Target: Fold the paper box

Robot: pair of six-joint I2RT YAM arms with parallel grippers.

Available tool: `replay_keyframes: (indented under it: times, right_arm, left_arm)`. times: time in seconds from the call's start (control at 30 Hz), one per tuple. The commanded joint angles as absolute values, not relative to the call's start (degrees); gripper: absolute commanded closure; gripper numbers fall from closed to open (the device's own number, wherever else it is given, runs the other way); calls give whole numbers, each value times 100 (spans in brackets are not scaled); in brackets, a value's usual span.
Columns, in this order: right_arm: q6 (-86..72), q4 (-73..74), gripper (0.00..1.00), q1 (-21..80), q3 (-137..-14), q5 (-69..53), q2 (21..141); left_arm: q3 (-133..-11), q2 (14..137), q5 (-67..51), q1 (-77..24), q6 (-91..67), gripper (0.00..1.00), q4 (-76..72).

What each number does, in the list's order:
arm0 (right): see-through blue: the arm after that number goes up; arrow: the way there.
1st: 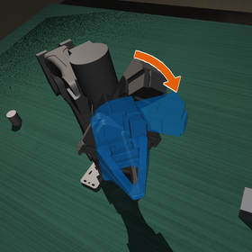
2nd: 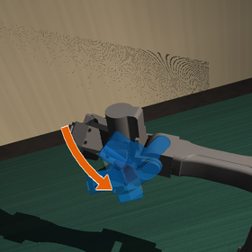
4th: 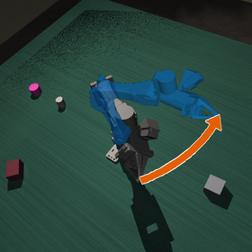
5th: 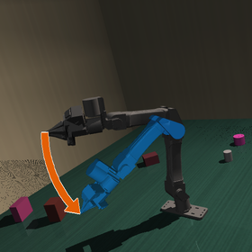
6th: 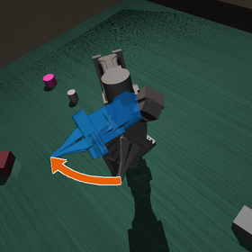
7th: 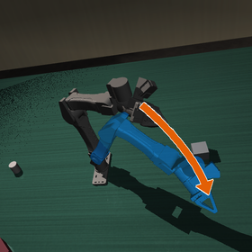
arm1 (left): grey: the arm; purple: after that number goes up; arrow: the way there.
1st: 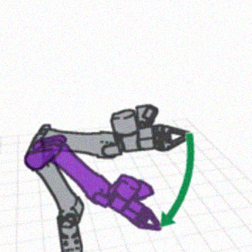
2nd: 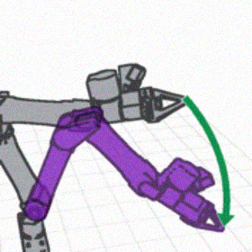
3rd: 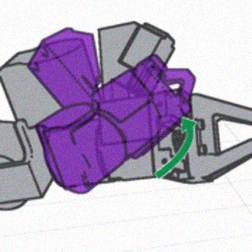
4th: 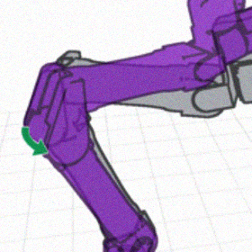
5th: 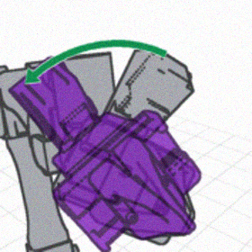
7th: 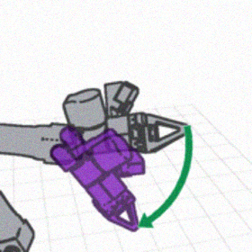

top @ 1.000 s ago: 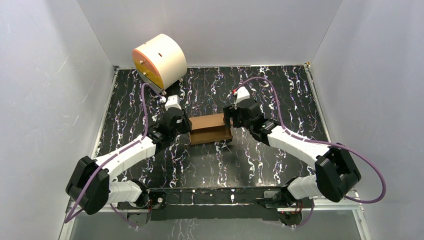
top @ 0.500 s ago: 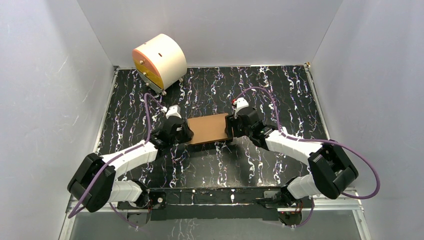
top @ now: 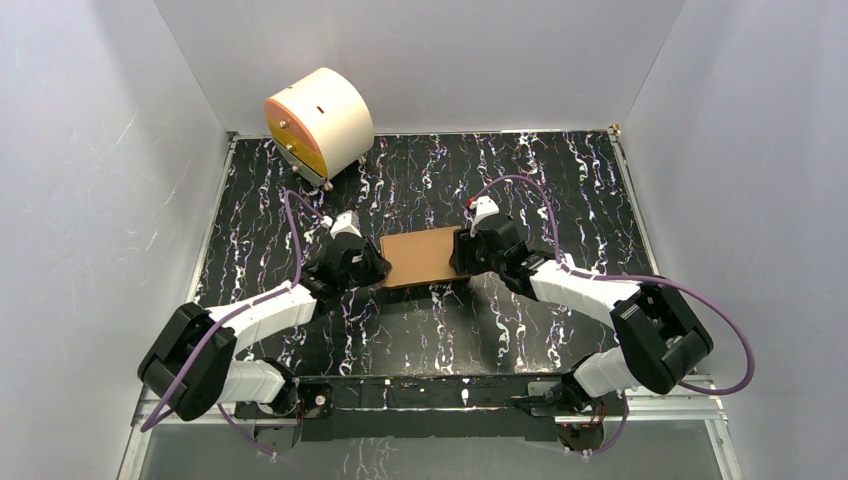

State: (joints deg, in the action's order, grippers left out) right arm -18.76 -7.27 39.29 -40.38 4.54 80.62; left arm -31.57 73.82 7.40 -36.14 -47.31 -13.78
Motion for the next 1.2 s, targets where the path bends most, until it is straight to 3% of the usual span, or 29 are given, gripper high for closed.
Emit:
replay_keyframes:
  times: [0.0, 0.3, 0.8, 1.17]
  right_arm:
    - [-2201, -977, 38, 3970, -4018, 250, 7989]
    - [-2283, -756, 31, 3553, -3992, 126, 7536]
    - [-2786, -1127, 25, 3460, -3779, -597, 8073]
    - [-3133, -1624, 33, 3463, -3681, -1320, 8223]
  left_arm:
    - [-3161, 7211, 812, -3647, -4768, 81, -1210]
    - [-3141, 6799, 1138, -3536, -4636, 66, -743]
    - [-3124, 7442, 359, -3437, -5014, 63, -1221]
    - [-3019, 7551, -411, -3428, -5559, 66, -1771]
